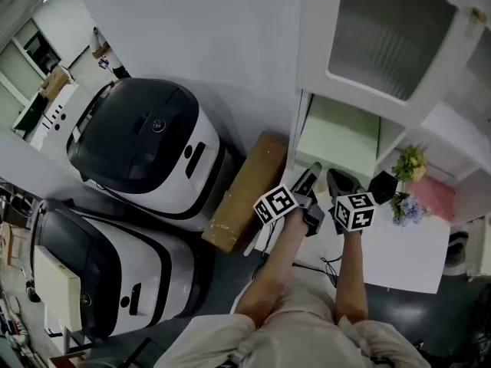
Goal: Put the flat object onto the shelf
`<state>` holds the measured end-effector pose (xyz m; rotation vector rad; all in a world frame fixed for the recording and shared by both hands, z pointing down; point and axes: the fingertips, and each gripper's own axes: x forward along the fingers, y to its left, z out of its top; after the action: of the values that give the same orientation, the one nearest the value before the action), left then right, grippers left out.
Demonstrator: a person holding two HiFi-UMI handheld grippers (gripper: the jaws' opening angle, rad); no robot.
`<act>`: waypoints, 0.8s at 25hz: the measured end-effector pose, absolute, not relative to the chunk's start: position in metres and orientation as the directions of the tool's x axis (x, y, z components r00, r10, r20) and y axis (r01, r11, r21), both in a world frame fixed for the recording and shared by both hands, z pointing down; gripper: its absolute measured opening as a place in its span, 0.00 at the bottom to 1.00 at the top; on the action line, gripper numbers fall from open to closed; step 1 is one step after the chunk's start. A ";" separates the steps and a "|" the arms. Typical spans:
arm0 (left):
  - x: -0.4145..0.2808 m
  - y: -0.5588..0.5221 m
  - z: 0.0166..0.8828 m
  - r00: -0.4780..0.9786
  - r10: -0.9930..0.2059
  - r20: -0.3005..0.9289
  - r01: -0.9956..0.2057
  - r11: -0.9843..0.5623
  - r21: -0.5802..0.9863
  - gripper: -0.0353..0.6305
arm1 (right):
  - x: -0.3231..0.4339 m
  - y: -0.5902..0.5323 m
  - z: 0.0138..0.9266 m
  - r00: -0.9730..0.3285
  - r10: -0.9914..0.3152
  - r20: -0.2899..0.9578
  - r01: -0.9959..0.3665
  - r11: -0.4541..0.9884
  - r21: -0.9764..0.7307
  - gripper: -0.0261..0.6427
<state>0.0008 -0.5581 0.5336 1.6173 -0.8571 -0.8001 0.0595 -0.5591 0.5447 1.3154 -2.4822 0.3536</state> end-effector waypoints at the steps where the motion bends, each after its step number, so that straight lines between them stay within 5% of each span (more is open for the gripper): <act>1: -0.004 -0.553 0.531 0.511 -0.857 -0.063 -0.174 -0.175 0.969 0.48 | 0.058 -0.555 0.545 -0.542 -0.754 0.372 -0.829 0.552 -0.089 0.14; 8: -0.036 -0.528 0.512 0.474 -0.880 -0.018 -0.515 -0.294 0.805 0.48 | 0.062 -0.514 0.553 -0.572 -0.742 0.350 -0.816 0.561 -0.142 0.14; 20: 0.000 -0.432 0.475 0.433 -0.901 0.014 -0.831 -0.393 0.392 0.48 | 0.148 -0.418 0.523 -0.420 -0.875 0.242 -0.908 0.403 -0.119 0.14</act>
<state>-0.0001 -0.4323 0.4749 2.3500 -1.4827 -0.2857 0.1485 -0.4179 0.5233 1.6064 -2.5103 0.3505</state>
